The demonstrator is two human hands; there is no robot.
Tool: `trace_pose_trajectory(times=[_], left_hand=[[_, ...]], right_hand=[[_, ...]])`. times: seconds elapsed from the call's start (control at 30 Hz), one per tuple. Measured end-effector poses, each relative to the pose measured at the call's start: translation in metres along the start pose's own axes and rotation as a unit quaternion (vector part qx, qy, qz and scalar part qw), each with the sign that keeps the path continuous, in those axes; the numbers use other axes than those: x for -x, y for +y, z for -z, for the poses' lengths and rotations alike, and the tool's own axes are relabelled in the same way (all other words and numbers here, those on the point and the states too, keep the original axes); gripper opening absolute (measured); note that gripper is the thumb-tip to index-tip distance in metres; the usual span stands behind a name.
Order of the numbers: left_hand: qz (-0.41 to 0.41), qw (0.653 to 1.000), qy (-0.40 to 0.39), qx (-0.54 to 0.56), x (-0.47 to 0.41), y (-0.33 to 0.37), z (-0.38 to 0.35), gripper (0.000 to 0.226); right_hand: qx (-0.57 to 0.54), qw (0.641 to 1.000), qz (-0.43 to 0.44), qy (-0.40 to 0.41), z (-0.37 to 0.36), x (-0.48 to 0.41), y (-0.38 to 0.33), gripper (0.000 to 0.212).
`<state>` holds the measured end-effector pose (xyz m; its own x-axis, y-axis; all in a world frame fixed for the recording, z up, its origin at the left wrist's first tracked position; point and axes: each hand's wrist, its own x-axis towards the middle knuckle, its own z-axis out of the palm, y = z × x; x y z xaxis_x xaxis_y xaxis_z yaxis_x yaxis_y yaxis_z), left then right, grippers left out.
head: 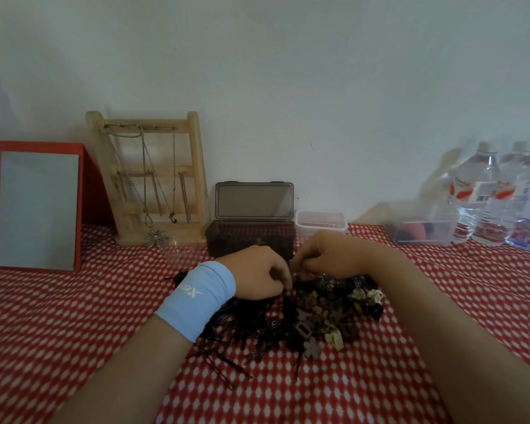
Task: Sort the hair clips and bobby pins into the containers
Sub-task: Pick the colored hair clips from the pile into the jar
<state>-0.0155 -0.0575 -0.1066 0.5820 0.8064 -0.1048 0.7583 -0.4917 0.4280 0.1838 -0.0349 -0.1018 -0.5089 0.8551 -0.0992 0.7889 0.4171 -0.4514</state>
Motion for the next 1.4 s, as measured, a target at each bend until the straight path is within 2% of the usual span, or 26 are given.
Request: trace_pose_trajectory(times=[0.07, 0.17, 0.27, 0.33, 0.43, 0.6, 0.67, 0.77, 0.83, 0.97, 1.1, 1.3, 1.4], left_hand=[[-0.012, 1.000, -0.004, -0.001, 0.004, 0.002, -0.004, 0.020], [-0.032, 0.999, -0.009, -0.038, 0.006, 0.002, -0.014, 0.032], [-0.032, 0.998, 0.019, -0.045, 0.007, 0.003, -0.019, 0.029], [-0.029, 0.998, 0.033, -0.043, 0.010, 0.002, -0.020, 0.027], [-0.017, 0.998, 0.048, -0.035, 0.018, -0.001, -0.019, 0.028], [0.010, 0.995, 0.097, 0.031, 0.033, -0.004, -0.014, 0.027], [-0.001, 0.995, 0.082, 0.063, 0.038, -0.001, -0.014, 0.025], [-0.018, 0.995, 0.011, 0.100, 0.045, 0.008, -0.016, 0.029], [-0.023, 0.996, -0.013, 0.084, 0.048, 0.013, -0.018, 0.031], [-0.024, 0.999, -0.015, 0.043, 0.051, 0.019, -0.020, 0.024], [-0.028, 0.999, -0.018, -0.034, 0.047, 0.025, -0.031, 0.038], [-0.021, 0.999, 0.009, -0.044, 0.049, 0.026, -0.024, 0.033], [-0.001, 0.999, 0.034, -0.036, 0.052, 0.020, -0.015, 0.030]], right_hand=[[0.012, 1.000, -0.002, -0.003, 0.005, 0.006, -0.002, 0.025], [0.029, 0.999, -0.011, -0.008, 0.009, 0.015, -0.008, 0.023], [0.054, 0.997, -0.037, -0.046, 0.000, 0.021, -0.015, 0.018], [0.085, 0.993, -0.058, -0.061, -0.009, 0.020, -0.016, 0.024], [0.115, 0.990, -0.067, -0.043, -0.016, 0.016, -0.018, 0.028], [0.090, 0.995, -0.051, -0.011, -0.017, 0.015, -0.025, 0.020], [0.092, 0.994, -0.053, -0.011, -0.015, 0.016, -0.027, 0.020], [0.091, 0.994, -0.056, -0.030, -0.016, 0.017, -0.030, 0.025], [0.098, 0.992, -0.063, -0.040, -0.021, 0.015, -0.031, 0.029], [0.115, 0.992, -0.060, -0.003, -0.030, 0.015, -0.031, 0.023], [0.116, 0.991, -0.066, -0.006, -0.029, 0.023, -0.031, 0.023], [0.087, 0.994, -0.070, 0.017, -0.019, 0.035, -0.036, 0.040], [0.083, 0.994, -0.064, 0.006, -0.018, 0.040, -0.036, 0.038]])
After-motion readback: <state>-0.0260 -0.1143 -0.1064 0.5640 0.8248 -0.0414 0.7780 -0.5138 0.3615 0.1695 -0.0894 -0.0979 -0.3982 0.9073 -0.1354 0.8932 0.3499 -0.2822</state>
